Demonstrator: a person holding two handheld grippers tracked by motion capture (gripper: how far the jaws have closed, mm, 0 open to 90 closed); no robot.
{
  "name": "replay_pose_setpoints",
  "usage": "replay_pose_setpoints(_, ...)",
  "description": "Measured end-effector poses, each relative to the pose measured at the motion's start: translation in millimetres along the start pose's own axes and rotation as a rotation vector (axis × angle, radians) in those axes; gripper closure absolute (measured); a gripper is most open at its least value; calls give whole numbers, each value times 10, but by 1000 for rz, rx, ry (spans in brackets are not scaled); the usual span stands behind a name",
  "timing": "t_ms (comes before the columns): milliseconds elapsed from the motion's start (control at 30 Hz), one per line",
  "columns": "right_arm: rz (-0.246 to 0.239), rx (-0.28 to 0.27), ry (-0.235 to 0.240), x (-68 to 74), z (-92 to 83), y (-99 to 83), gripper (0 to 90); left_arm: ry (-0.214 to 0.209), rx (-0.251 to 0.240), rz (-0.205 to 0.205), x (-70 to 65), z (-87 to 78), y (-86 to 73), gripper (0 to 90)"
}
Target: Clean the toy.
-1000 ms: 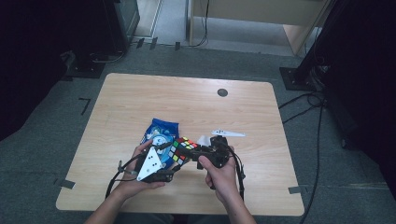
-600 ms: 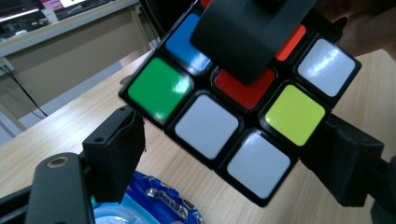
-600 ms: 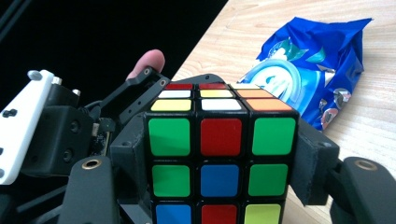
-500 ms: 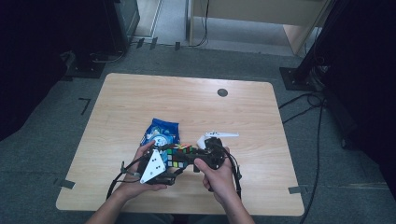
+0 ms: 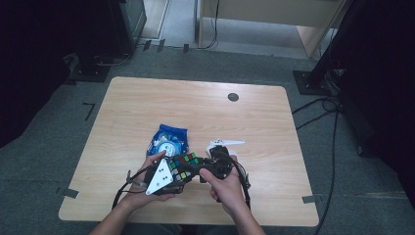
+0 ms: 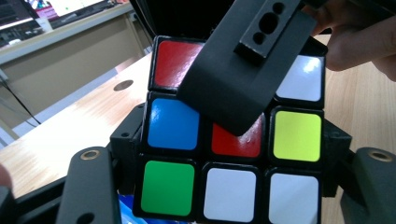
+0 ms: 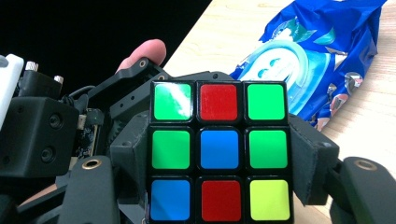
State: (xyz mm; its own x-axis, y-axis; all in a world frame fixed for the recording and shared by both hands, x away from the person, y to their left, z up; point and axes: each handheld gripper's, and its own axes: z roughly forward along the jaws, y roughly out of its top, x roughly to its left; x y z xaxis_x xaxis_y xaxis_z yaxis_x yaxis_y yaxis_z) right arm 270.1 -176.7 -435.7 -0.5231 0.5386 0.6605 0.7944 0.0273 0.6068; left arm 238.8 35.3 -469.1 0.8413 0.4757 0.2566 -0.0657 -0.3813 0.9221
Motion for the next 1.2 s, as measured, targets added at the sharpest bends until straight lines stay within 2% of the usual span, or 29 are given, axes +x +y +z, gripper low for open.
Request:
replay_pose_setpoints(33, 0, 1, 1, 5, -10, 2, 343, 17, -1, -24, 20, -9, 10, 338)
replay_pose_setpoints(67, -31, -21, 7, 3, -80, 17, 332, 18, -4, -36, 37, -14, 10, 339)
replay_pose_setpoints(100, -44, -41, 26, -2, -141, 35, 339, 24, -7, -86, 128, -52, -4, 339)
replay_pose_setpoints(167, -65, -89, 42, -26, -296, 76, 365, 41, -14, -127, 212, -95, -34, 339)
replay_pose_setpoints(200, -65, -89, 42, -26, -296, 76, 365, 41, -14, -127, 212, -95, -34, 339)
replay_pose_setpoints(233, -73, -142, 11, -69, -435, 107, 391, 44, -20, -143, 251, -117, -47, 339)
replay_pose_setpoints(267, -76, -162, -16, -105, -483, 113, 408, 59, -24, -158, 298, -151, -55, 339)
replay_pose_setpoints(333, -111, -190, -122, -189, -533, 99, 454, 64, -27, -162, 309, -163, -54, 339)
replay_pose_setpoints(367, -111, -190, -122, -189, -533, 99, 454, 66, -29, -163, 317, -173, -52, 339)
replay_pose_setpoints(400, -129, -188, -189, -237, -533, 84, 459, 64, -33, -167, 321, -180, -51, 339)
replay_pose_setpoints(433, -155, -182, -279, -315, -518, 58, 473, 66, -33, -167, 324, -185, -50, 339)
replay_pose_setpoints(467, -155, -187, -354, -461, -480, 8, 497, 63, -33, -171, 328, -185, -52, 339)
replay_pose_setpoints(500, -155, -187, -354, -461, -480, 8, 497, 63, -33, -171, 328, -185, -52, 339)
replay_pose_setpoints(533, -160, -177, -403, -549, -442, -23, 497, 62, -32, -174, 331, -184, -55, 339)
replay_pose_setpoints(567, -176, -130, -518, -716, -355, -95, 501, 63, -30, -173, 335, -180, -61, 339)
replay_pose_setpoints(600, -169, -102, -562, -791, -314, -135, 499, 64, -28, -174, 334, -177, -66, 339)
replay_pose_setpoints(633, -144, -83, -571, -853, -286, -170, 491, 63, -26, -177, 334, -174, -70, 339)
replay_pose_setpoints(667, -144, -83, -571, -853, -286, -170, 491, 63, -26, -177, 334, -174, -70, 339)
replay_pose_setpoints(700, -129, -59, -568, -926, -235, -227, 484, 61, -23, -177, 337, -173, -76, 339)
replay_pose_setpoints(767, -144, -36, -601, -952, -185, -266, 490, 59, -20, -176, 335, -167, -81, 339)
replay_pose_setpoints(867, -153, -22, -622, -964, -150, -300, 524, 56, -19, -177, 331, -162, -84, 339)
replay_pose_setpoints(900, -194, -32, -651, -954, -135, -330, 585, 51, -18, -180, 330, -164, -82, 339)
replay_pose_setpoints(967, -223, -29, -694, -943, -128, -344, 690, 46, -20, -184, 325, -167, -77, 339)
replay_pose_setpoints(1000, -227, -30, -702, -945, -134, -348, 774, 42, -19, -185, 323, -167, -74, 339)
replay_pose_setpoints(1067, -195, -27, -660, -962, -156, -337, 872, 35, -18, -190, 314, -162, -70, 339)
replay_pose_setpoints(1133, -176, -44, -626, -946, -179, -329, 889, 30, -15, -186, 302, -153, -67, 339)
replay_pose_setpoints(1167, -173, -61, -572, -911, -195, -318, 891, 30, -15, -186, 302, -153, -67, 339)
replay_pose_setpoints(1200, -173, -61, -572, -911, -195, -318, 891, 25, -15, -185, 294, -148, -66, 339)
